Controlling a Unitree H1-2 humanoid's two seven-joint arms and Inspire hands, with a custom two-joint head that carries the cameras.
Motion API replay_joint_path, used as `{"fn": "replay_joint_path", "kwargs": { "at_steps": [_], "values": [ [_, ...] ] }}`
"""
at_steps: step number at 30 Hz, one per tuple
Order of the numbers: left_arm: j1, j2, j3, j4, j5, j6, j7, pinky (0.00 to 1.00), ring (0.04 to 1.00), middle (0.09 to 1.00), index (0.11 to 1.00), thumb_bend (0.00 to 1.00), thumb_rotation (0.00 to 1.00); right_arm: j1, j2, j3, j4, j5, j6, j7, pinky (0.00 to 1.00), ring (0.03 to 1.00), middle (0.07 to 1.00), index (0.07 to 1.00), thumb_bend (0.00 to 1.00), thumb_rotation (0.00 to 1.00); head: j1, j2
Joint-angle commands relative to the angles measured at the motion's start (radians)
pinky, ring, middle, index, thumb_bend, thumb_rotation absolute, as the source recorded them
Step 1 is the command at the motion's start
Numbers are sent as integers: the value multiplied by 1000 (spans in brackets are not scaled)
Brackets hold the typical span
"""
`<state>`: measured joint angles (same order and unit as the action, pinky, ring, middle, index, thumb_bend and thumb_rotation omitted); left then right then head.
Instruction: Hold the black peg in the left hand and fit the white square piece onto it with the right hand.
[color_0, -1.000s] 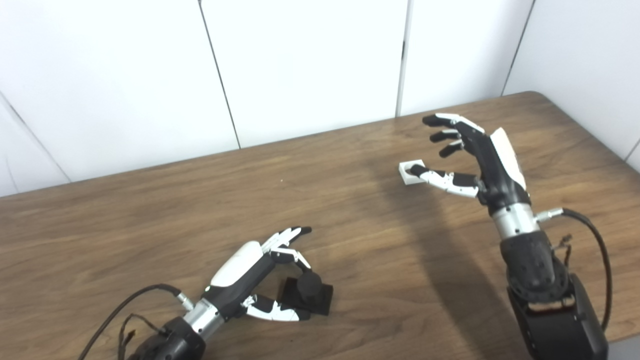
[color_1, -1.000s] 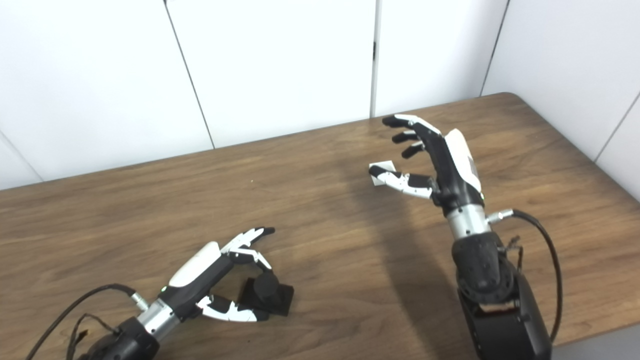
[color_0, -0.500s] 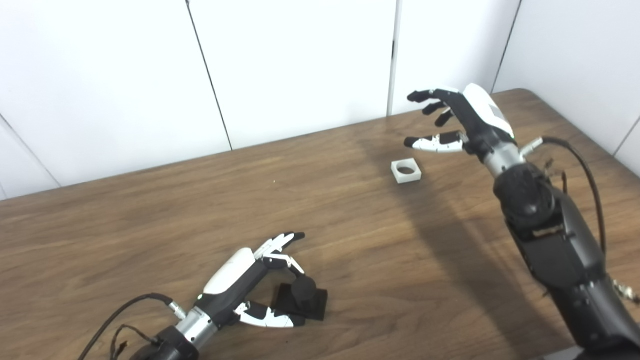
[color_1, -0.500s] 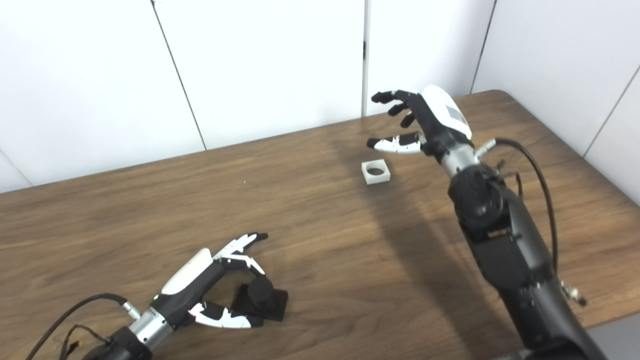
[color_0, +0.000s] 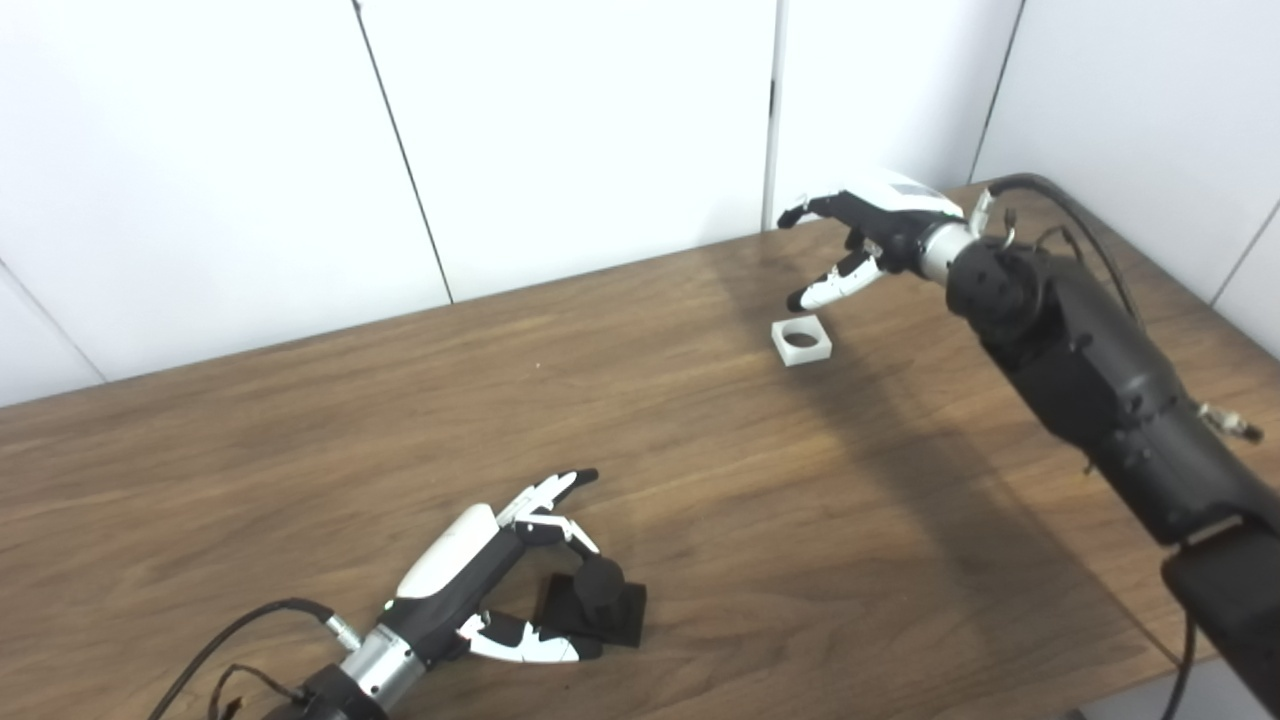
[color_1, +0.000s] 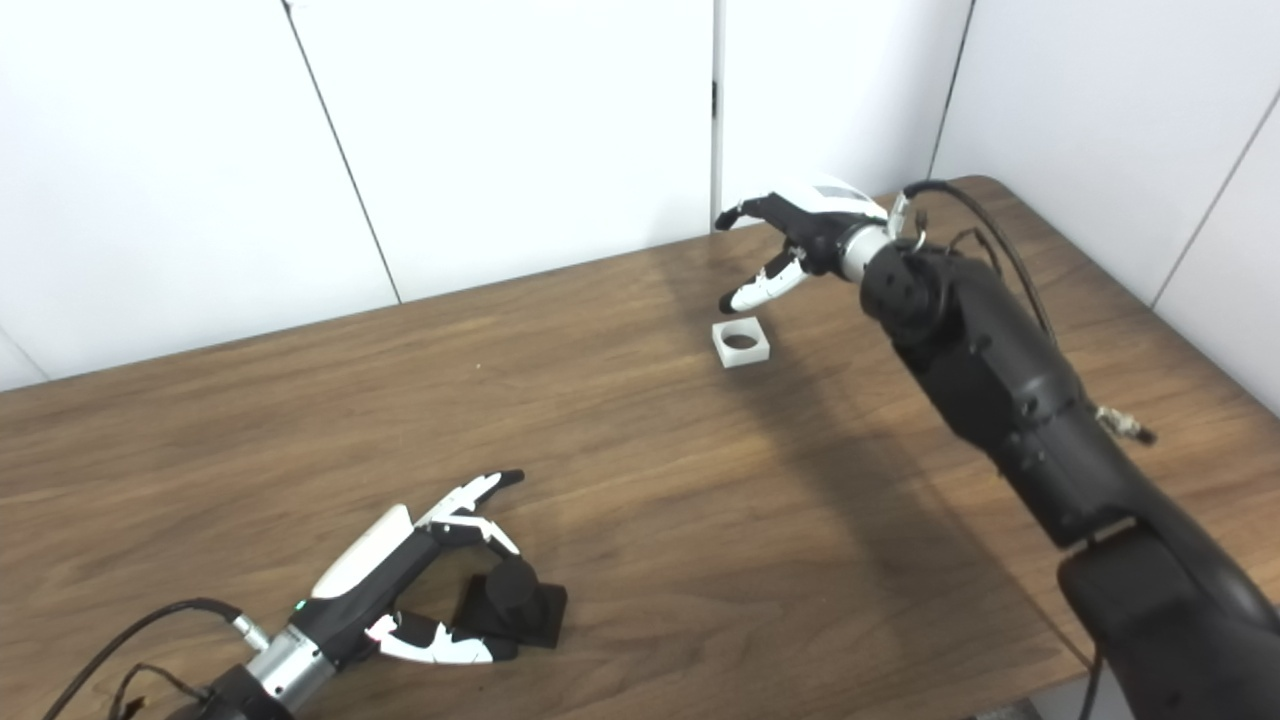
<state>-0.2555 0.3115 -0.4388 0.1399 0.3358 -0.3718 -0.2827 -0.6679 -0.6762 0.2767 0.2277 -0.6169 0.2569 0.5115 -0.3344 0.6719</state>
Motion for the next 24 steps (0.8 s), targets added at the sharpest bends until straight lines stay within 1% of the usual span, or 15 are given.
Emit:
{"fn": "replay_joint_path", "kwargs": {
  "at_steps": [1, 3, 5, 9, 12, 16, 19, 20, 21, 24],
  "values": [
    [13, 32, -10, -2, 43, 12, -40, 1000, 1000, 986, 489, 523, 66, -84, -38, 21, 19, -10, -32, 46, 765, 967, 987, 858, 818, 421, 0, 1],
    [13, 31, -10, -1, 43, 14, -39, 1000, 1000, 984, 489, 523, 66, -103, -42, 45, 42, -19, -30, 73, 748, 961, 988, 853, 873, 437, 0, 1],
    [13, 29, -9, 2, 41, 12, -39, 1000, 1000, 983, 490, 523, 66, -116, -42, 59, 64, -17, -27, 93, 739, 954, 988, 844, 921, 427, 0, 1],
    [13, 29, -10, 3, 43, 13, -39, 1000, 1000, 987, 490, 523, 66, -138, -45, 83, 98, -13, -18, 152, 754, 975, 1000, 856, 951, 417, 5, 3],
    [14, 29, -9, 4, 41, 15, -39, 1000, 1000, 987, 490, 523, 66, -143, -46, 89, 104, -11, -1, 183, 748, 968, 1000, 860, 971, 402, 11, 4],
    [14, 31, -8, 8, 43, 14, -38, 1000, 1000, 986, 490, 523, 67, -141, -44, 90, 105, -10, 13, 216, 808, 997, 1000, 864, 999, 391, 12, 6],
    [14, 32, -7, 5, 41, 16, -39, 1000, 1000, 987, 490, 523, 67, -135, -42, 93, 97, -17, 16, 224, 839, 1000, 1000, 862, 1000, 368, 12, 9],
    [14, 32, -6, 4, 42, 17, -39, 1000, 1000, 986, 490, 522, 67, -130, -41, 93, 92, -20, 16, 223, 863, 1000, 1000, 860, 1000, 358, 12, 9],
    [15, 32, -5, 2, 40, 20, -40, 1000, 1000, 988, 490, 523, 66, -119, -38, 90, 86, -20, 12, 213, 913, 1000, 1000, 849, 989, 326, 15, 10],
    [16, 32, -4, 0, 40, 23, -40, 1000, 1000, 990, 490, 523, 66, -97, -32, 82, 78, -20, 5, 190, 947, 1000, 1000, 838, 971, 297, 19, 12]
  ]
}}
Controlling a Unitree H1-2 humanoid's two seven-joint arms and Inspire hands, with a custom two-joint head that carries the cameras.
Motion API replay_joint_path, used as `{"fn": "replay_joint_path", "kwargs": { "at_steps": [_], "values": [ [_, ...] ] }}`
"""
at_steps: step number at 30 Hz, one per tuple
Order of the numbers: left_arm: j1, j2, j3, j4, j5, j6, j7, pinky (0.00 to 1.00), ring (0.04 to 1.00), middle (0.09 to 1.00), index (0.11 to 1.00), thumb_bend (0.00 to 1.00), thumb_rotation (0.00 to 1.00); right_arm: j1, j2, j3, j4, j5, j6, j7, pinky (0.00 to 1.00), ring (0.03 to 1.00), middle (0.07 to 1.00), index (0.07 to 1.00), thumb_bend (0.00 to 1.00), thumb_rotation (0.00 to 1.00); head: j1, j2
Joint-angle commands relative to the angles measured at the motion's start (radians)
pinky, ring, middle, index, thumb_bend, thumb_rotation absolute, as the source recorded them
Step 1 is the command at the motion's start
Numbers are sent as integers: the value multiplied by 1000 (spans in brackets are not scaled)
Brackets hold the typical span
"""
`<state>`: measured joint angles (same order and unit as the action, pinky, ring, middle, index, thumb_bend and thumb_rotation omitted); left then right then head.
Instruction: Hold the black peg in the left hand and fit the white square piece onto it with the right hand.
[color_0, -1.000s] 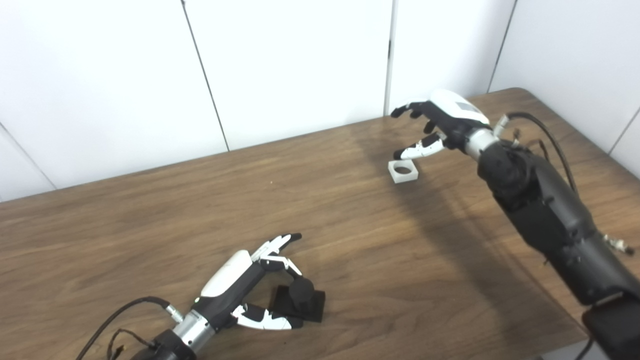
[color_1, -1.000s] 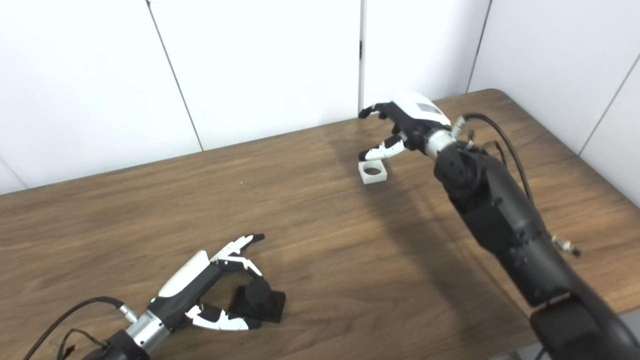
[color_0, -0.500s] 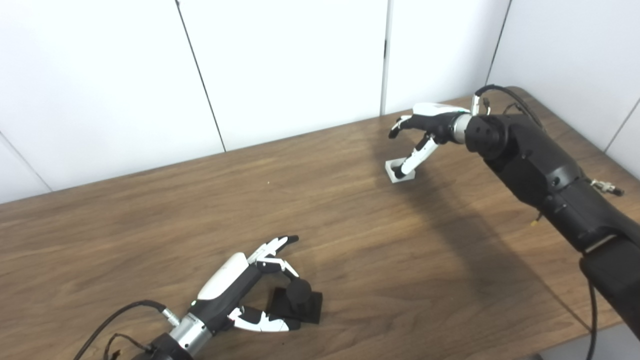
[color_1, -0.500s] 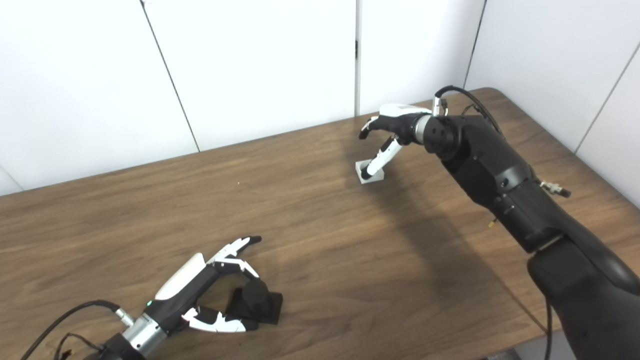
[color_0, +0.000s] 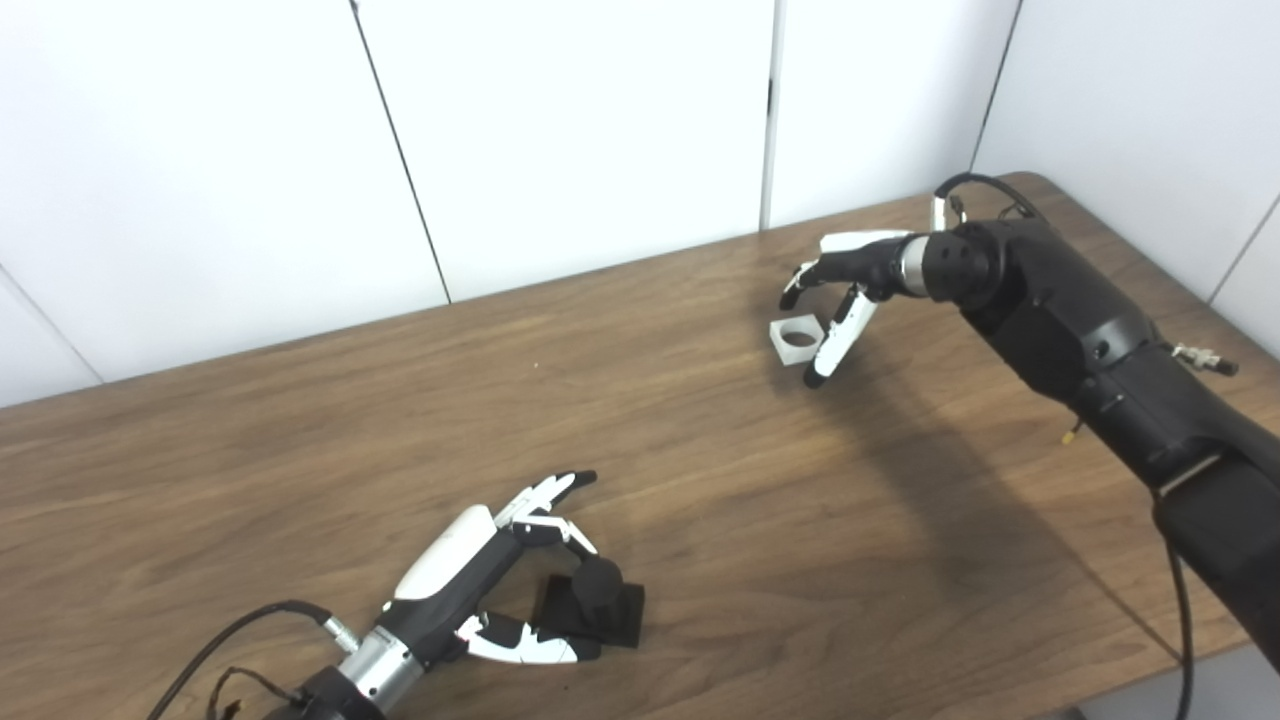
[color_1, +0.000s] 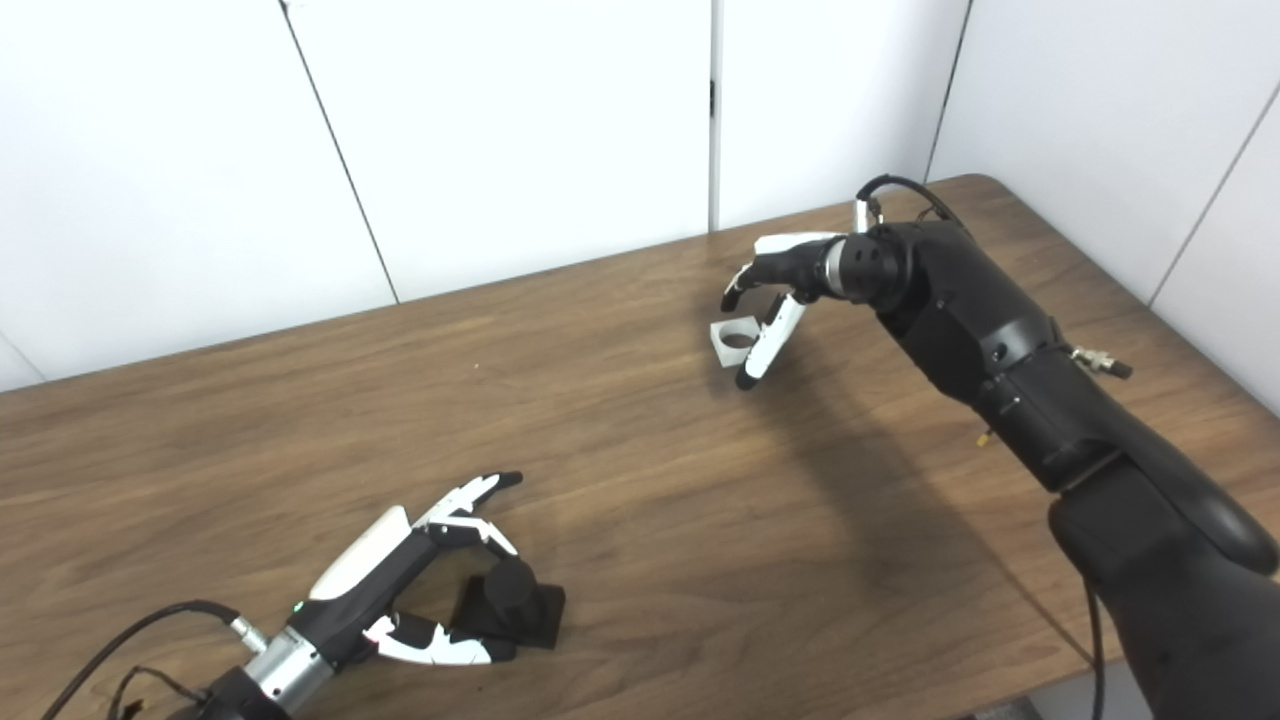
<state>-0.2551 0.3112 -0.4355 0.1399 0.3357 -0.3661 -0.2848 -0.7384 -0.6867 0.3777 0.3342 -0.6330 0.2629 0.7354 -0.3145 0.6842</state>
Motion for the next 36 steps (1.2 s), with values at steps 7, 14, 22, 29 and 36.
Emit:
{"fn": "replay_joint_path", "kwargs": {
  "at_steps": [7, 14, 22, 29, 36],
  "values": [
    [21, 32, -5, -10, 40, 25, -38, 1000, 1000, 989, 490, 523, 67, 13, -10, -25, -17, -2, -45, -102, 966, 999, 989, 802, 899, 244, 5, 4],
    [28, 32, -8, -23, 48, 35, -36, 1000, 1000, 990, 490, 522, 68, 57, 1, -31, -12, 2, -79, -181, 968, 980, 958, 771, 836, 215, 10, 10],
    [31, 30, -10, -34, 51, 42, -36, 1000, 1000, 991, 490, 522, 68, 107, 16, -33, 4, -18, -115, -309, 952, 939, 909, 715, 783, 205, 16, 16],
    [34, 28, -10, -41, 53, 41, -34, 1000, 1000, 991, 490, 522, 68, 129, 37, -40, 47, -33, -144, -424, 859, 894, 862, 658, 734, 169, 30, 21],
    [42, 32, -9, -55, 66, 50, -33, 1000, 1000, 992, 490, 522, 70, 114, 54, -39, 102, -38, -173, -474, 862, 886, 842, 525, 553, 152, 36, 26]
  ]
}}
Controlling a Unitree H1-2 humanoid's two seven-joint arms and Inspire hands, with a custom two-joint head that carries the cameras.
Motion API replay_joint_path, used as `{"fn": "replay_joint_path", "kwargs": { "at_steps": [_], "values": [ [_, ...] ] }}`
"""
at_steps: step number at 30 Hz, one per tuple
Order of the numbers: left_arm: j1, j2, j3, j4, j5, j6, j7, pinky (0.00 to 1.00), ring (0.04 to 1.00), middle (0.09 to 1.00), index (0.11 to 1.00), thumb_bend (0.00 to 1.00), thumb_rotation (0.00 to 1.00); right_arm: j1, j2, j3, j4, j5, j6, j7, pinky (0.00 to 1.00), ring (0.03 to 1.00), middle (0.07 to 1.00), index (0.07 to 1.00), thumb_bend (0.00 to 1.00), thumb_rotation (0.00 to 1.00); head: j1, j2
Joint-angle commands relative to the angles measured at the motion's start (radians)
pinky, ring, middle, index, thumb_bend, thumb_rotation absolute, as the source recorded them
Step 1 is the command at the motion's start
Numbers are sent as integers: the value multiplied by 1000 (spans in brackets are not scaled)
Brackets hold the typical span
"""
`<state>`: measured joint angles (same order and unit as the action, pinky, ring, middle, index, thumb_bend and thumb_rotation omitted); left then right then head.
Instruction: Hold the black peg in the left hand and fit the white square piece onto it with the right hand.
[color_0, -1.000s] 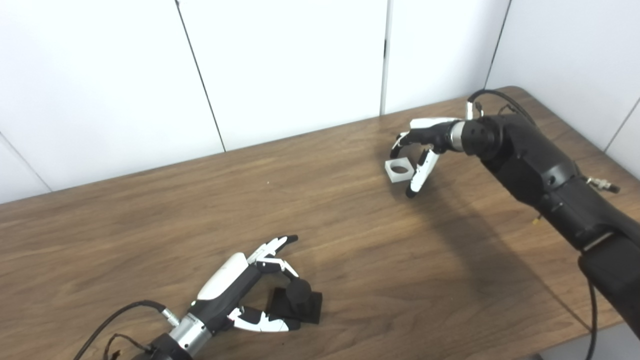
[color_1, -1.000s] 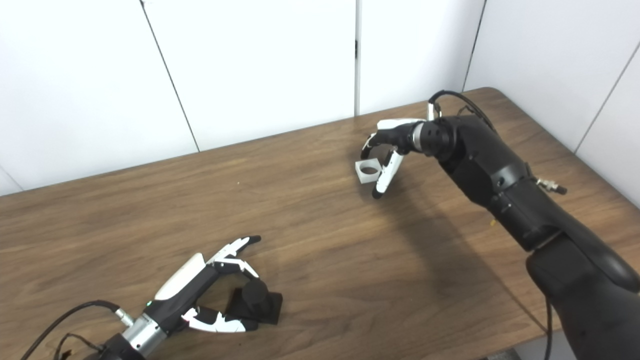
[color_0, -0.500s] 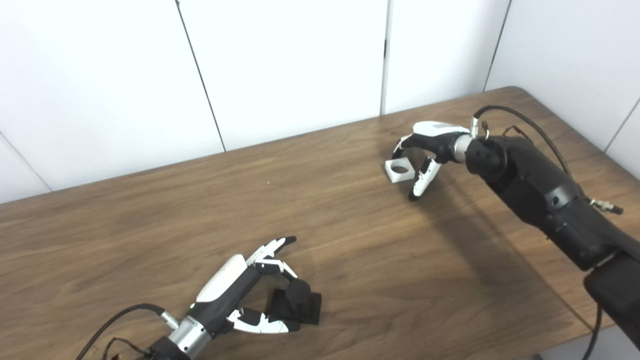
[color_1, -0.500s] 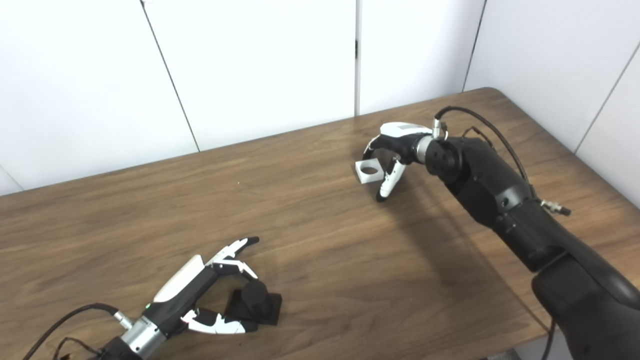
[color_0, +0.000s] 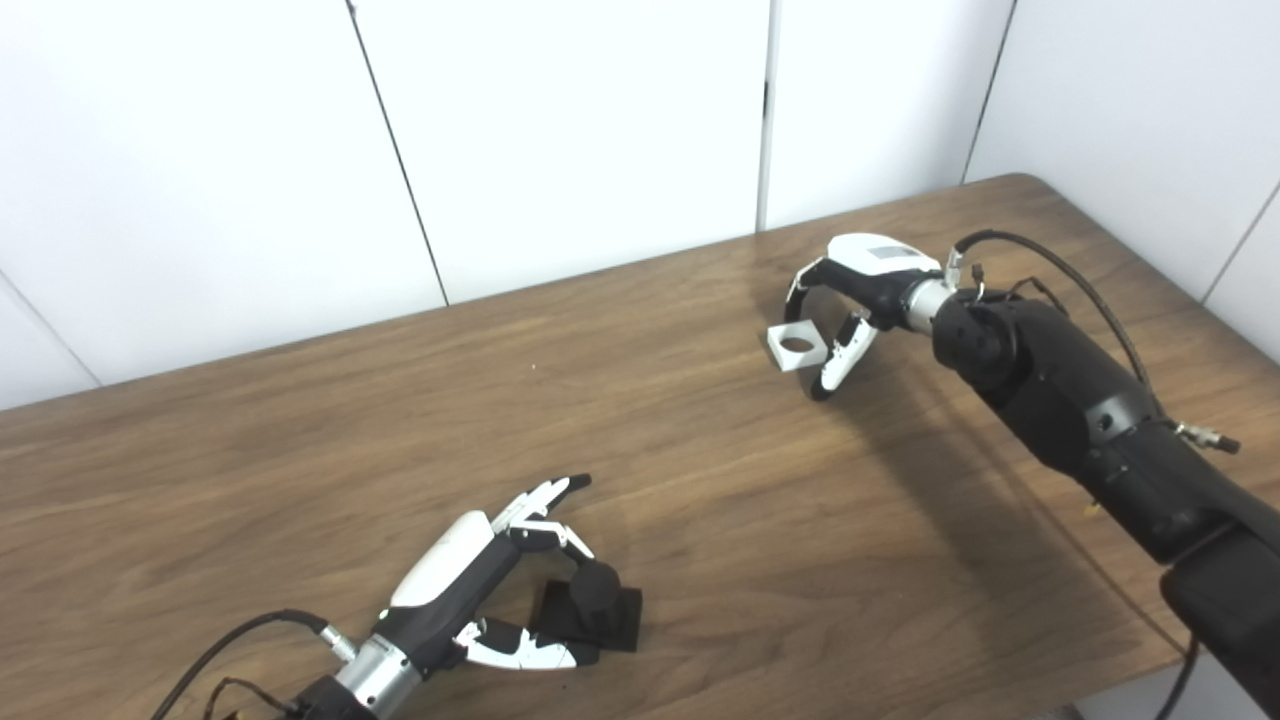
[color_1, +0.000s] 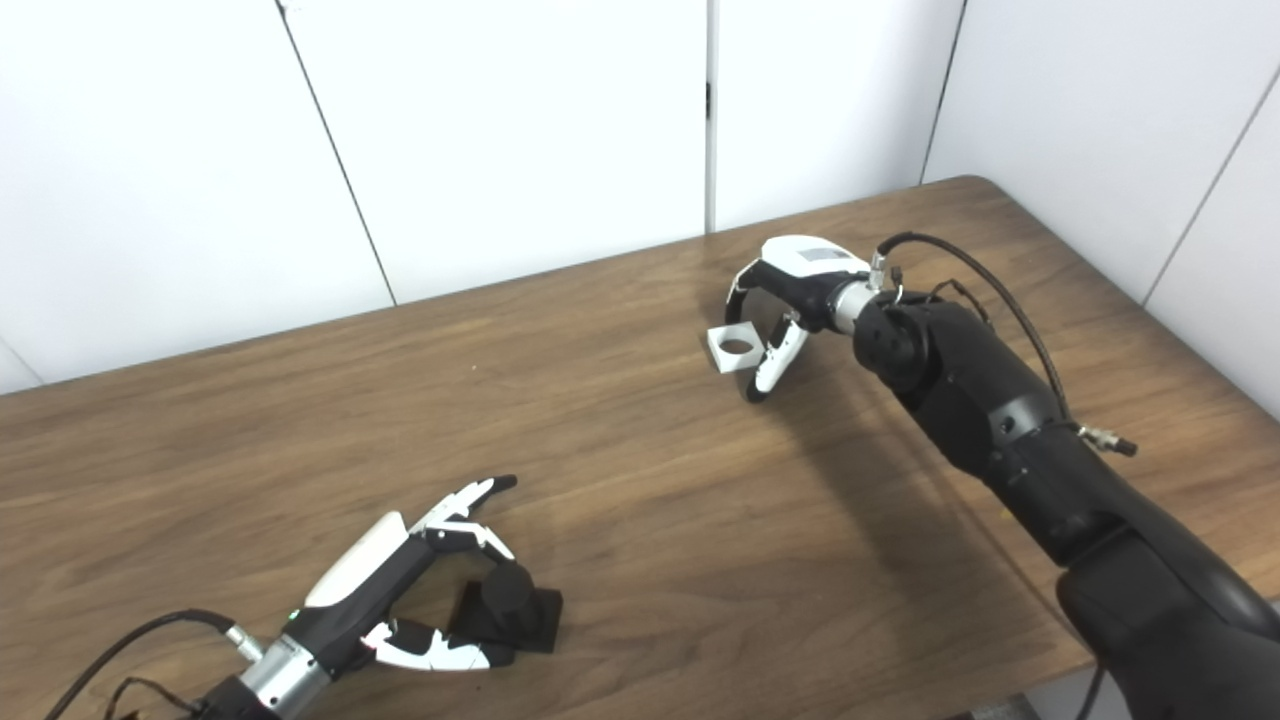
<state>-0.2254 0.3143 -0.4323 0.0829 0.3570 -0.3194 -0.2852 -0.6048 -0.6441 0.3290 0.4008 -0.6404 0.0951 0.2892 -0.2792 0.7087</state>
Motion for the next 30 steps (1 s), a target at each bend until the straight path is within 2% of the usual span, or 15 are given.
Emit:
{"fn": "replay_joint_path", "kwargs": {
  "at_steps": [1, 13, 21, 30],
  "values": [
    [14, 29, -11, 3, 43, 1, -32, 1000, 1000, 991, 490, 522, 70, -22, 13, 12, 40, -32, -7, -30, 863, 889, 842, 511, 534, 149, 4, 4],
    [17, 28, -10, -8, 43, 9, -34, 1000, 1000, 990, 490, 522, 71, -55, 30, 34, 105, -46, -35, -68, 784, 848, 811, 491, 514, 143, 19, 14],
    [18, 28, -10, -12, 45, 19, -36, 1000, 1000, 989, 490, 522, 72, -48, 26, 34, 106, -41, -38, -78, 760, 832, 801, 490, 515, 142, 30, 18],
    [15, 29, -12, -3, 46, 11, -33, 1000, 1000, 989, 490, 521, 74, -32, 18, 24, 76, -28, -39, -85, 803, 856, 796, 485, 516, 139, 25, 22]
  ]
}}
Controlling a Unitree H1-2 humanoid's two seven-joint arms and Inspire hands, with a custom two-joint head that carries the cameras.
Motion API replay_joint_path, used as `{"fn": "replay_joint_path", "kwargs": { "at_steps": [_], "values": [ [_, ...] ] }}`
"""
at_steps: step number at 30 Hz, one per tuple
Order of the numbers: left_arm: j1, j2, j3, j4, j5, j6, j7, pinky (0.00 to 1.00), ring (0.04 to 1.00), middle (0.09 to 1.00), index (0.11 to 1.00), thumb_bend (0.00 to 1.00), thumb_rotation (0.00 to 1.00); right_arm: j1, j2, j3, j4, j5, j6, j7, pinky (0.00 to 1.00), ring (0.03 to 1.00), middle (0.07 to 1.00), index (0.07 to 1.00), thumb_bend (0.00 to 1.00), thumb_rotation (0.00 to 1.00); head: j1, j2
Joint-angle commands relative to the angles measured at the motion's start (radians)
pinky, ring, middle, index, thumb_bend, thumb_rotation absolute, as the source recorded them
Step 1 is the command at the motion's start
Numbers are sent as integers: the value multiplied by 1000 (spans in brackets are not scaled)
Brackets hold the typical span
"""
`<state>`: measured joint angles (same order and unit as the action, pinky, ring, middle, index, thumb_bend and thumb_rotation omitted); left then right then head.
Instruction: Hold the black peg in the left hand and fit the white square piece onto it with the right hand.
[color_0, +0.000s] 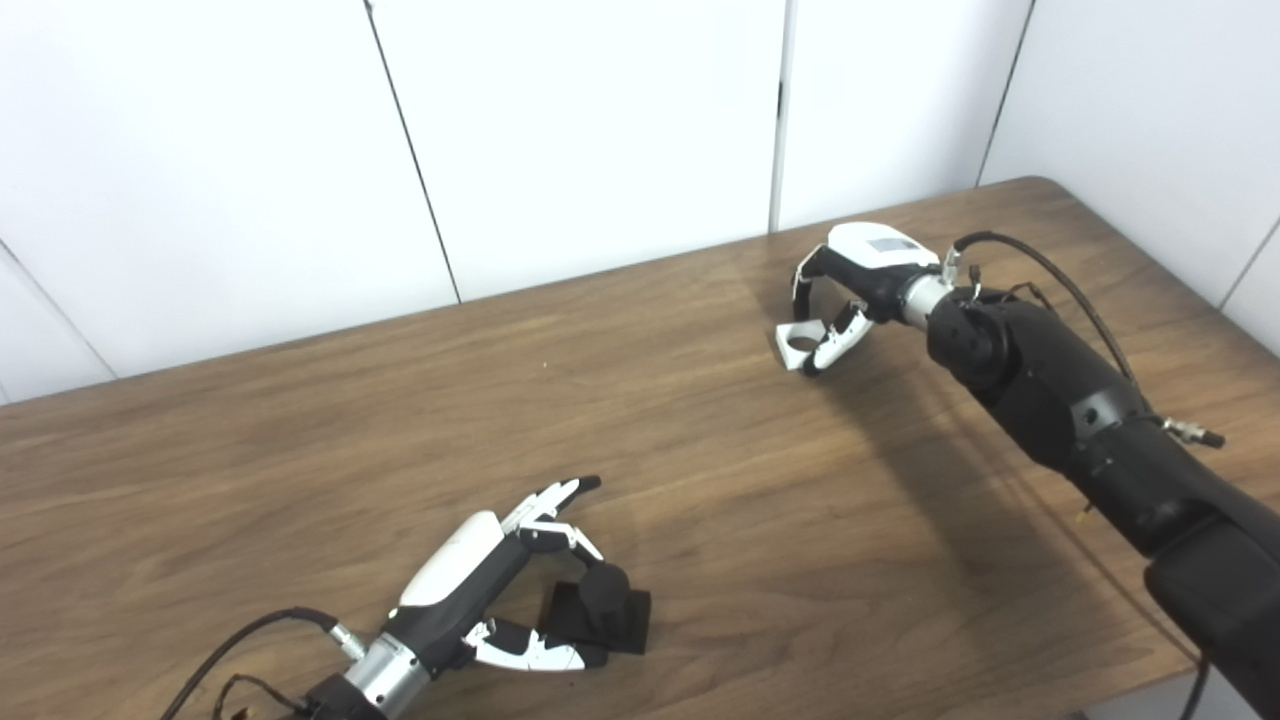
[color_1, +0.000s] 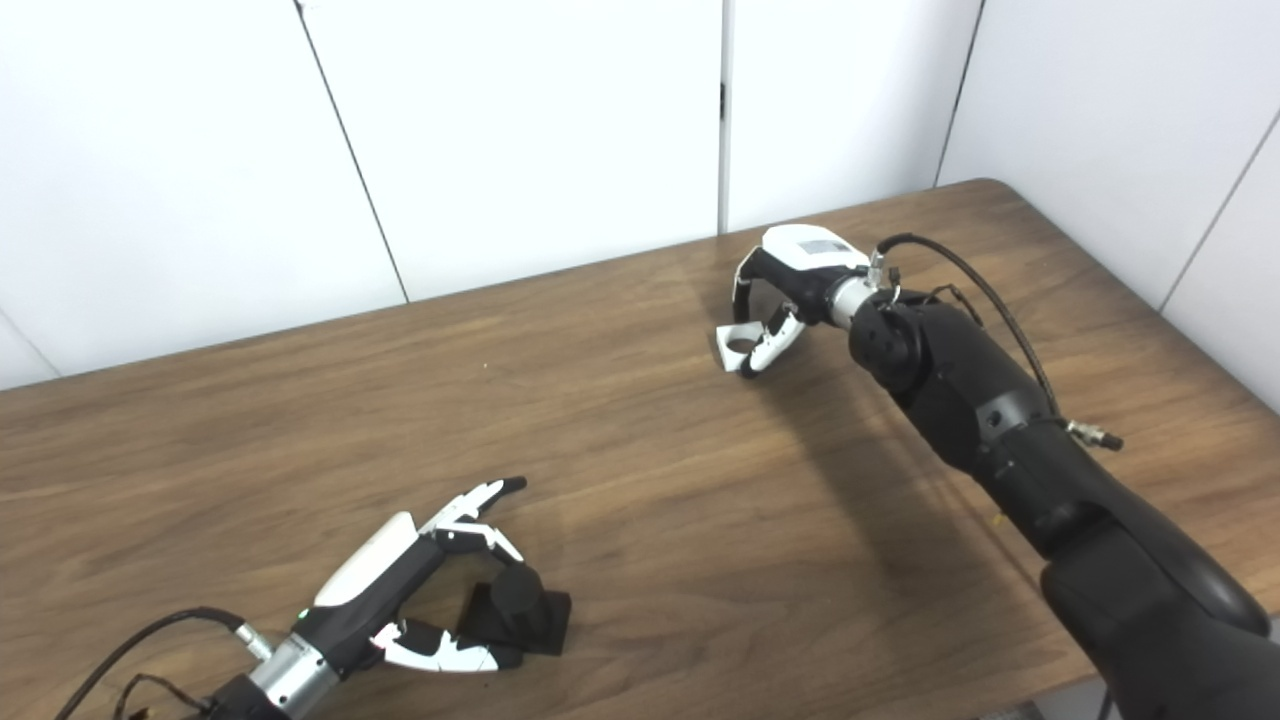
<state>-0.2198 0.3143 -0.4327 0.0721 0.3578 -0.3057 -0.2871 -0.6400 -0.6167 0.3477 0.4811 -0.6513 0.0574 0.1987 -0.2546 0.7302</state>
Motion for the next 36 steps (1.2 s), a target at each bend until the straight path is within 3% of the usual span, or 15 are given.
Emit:
{"fn": "replay_joint_path", "kwargs": {
  "at_steps": [1, 24, 27, 36],
  "values": [
    [9, 29, -12, 9, 44, -3, -31, 1000, 1000, 989, 490, 521, 74, 5, -10, 4, -9, -16, -1, 6, 807, 858, 797, 485, 515, 139, 0, 0],
    [-6, 15, -21, 29, 59, 17, -30, 1000, 1000, 997, 491, 521, 76, 7, -54, -48, -263, 8, -69, 95, 794, 835, 794, 486, 516, 141, 63, 8],
    [-8, 10, -24, 27, 58, 30, -33, 1000, 1000, 997, 491, 521, 76, 14, -57, -53, -300, 15, -83, 112, 791, 836, 797, 485, 515, 141, 105, 13],
    [-28, -29, -41, 74, 96, 26, -8, 1000, 1000, 1000, 491, 520, 78, 24, -73, -74, -342, 49, -166, 127, 710, 815, 788, 485, 516, 137, 337, 30]
  ]
}}
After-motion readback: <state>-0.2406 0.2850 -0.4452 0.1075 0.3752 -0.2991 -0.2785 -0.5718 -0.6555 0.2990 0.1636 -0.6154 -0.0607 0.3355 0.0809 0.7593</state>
